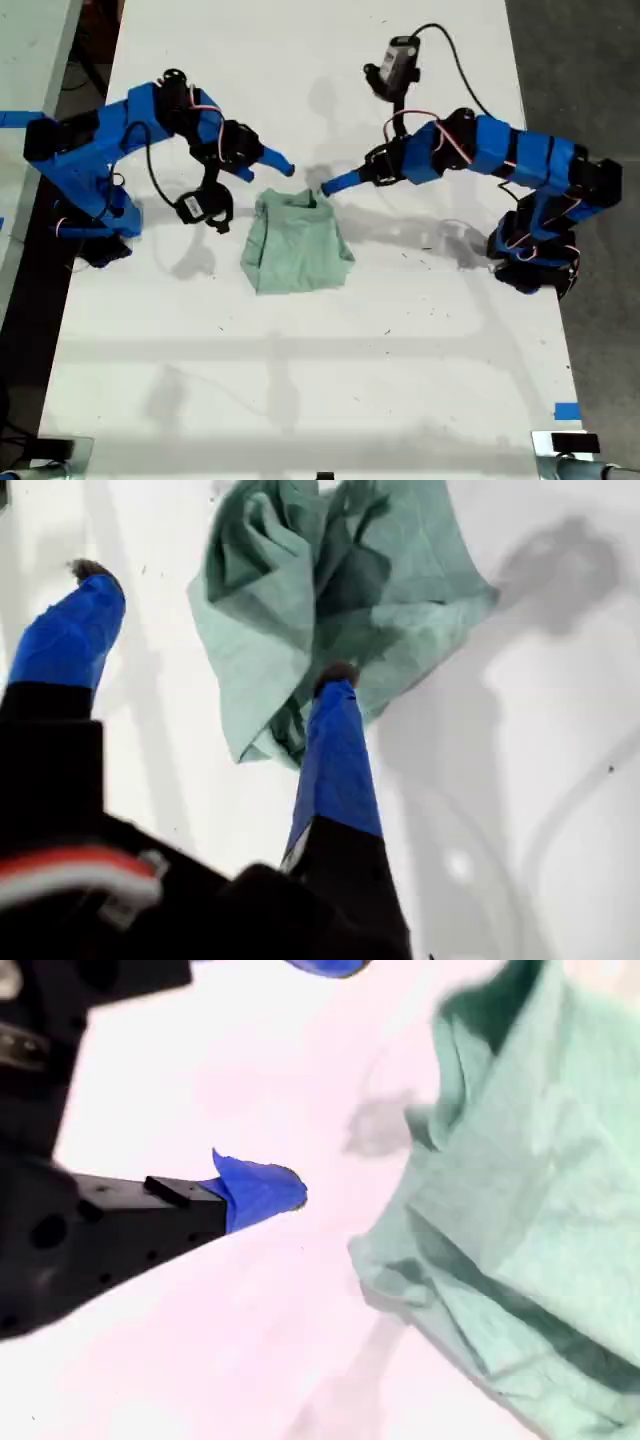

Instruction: Fold t shirt

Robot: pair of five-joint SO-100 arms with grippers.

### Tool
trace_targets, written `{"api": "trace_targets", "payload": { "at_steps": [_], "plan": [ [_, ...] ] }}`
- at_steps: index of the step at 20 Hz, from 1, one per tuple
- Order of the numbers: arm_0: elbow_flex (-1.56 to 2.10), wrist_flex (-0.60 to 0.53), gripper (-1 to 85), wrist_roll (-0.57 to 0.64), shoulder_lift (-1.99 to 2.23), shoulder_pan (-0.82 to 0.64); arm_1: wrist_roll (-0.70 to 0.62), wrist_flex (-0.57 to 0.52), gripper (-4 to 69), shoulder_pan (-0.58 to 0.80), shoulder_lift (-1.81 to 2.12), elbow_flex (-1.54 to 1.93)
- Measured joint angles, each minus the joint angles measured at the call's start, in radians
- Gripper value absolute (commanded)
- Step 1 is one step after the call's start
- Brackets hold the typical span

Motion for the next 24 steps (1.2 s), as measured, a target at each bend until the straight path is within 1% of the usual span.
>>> {"api": "trace_targets", "payload": {
  "at_steps": [2,4,5,6,7,8,9,10,11,12,13,14,15,16,18,19,20,22,24],
  "plan": [
    [0.038,0.000,29.0,-0.003,0.218,-0.020,0.025,0.074,32.0,0.038,0.275,0.152],
    [0.092,0.000,23.4,-0.049,0.446,0.005,0.084,0.158,24.3,0.055,0.606,0.324],
    [0.130,0.000,15.6,-0.087,0.560,0.041,0.132,0.224,19.0,0.054,0.785,0.399],
    [0.181,0.000,4.6,-0.133,0.672,0.091,0.193,0.293,7.9,0.026,0.974,0.466],
    [0.258,-0.003,-0.3,-0.184,0.792,0.130,0.259,0.362,0.9,-0.018,1.143,0.538],
    [0.368,-0.040,-0.3,-0.212,0.905,0.147,0.334,0.410,0.9,-0.081,1.293,0.624],
    [0.523,-0.114,-0.3,-0.221,1.055,0.152,0.408,0.428,0.9,-0.160,1.396,0.709],
    [0.707,-0.219,-0.3,-0.229,1.230,0.181,0.456,0.425,0.9,-0.242,1.424,0.839],
    [0.902,-0.322,-0.3,-0.245,1.422,0.242,0.476,0.383,0.9,-0.311,1.422,0.945],
    [1.109,-0.394,-0.3,-0.264,1.566,0.282,0.477,0.336,0.9,-0.359,1.440,1.042],
    [1.287,-0.460,-0.3,-0.272,1.623,0.301,0.482,0.327,4.2,-0.371,1.460,1.097],
    [1.457,-0.545,-0.3,-0.270,1.641,0.334,0.495,0.327,11.0,-0.374,1.463,1.135],
    [1.595,-0.626,-0.3,-0.270,1.652,0.356,0.518,0.327,14.7,-0.399,1.463,1.172],
    [1.684,-0.667,-0.2,-0.270,1.664,0.353,0.529,0.319,14.4,-0.413,1.462,1.218],
    [1.789,-0.696,0.7,-0.270,1.674,0.351,0.548,0.276,13.0,-0.451,1.462,1.318],
    [1.835,-0.701,3.2,-0.270,1.675,0.350,0.574,0.273,9.6,-0.472,1.463,1.339],
    [1.861,-0.698,5.2,-0.268,1.678,0.347,0.586,0.267,7.7,-0.476,1.465,1.368],
    [1.864,-0.617,5.8,-0.256,1.678,0.295,0.520,0.229,8.2,-0.492,1.468,1.451],
    [1.865,-0.584,5.8,-0.209,1.678,0.230,0.410,0.204,10.0,-0.463,1.456,1.486]
  ]
}}
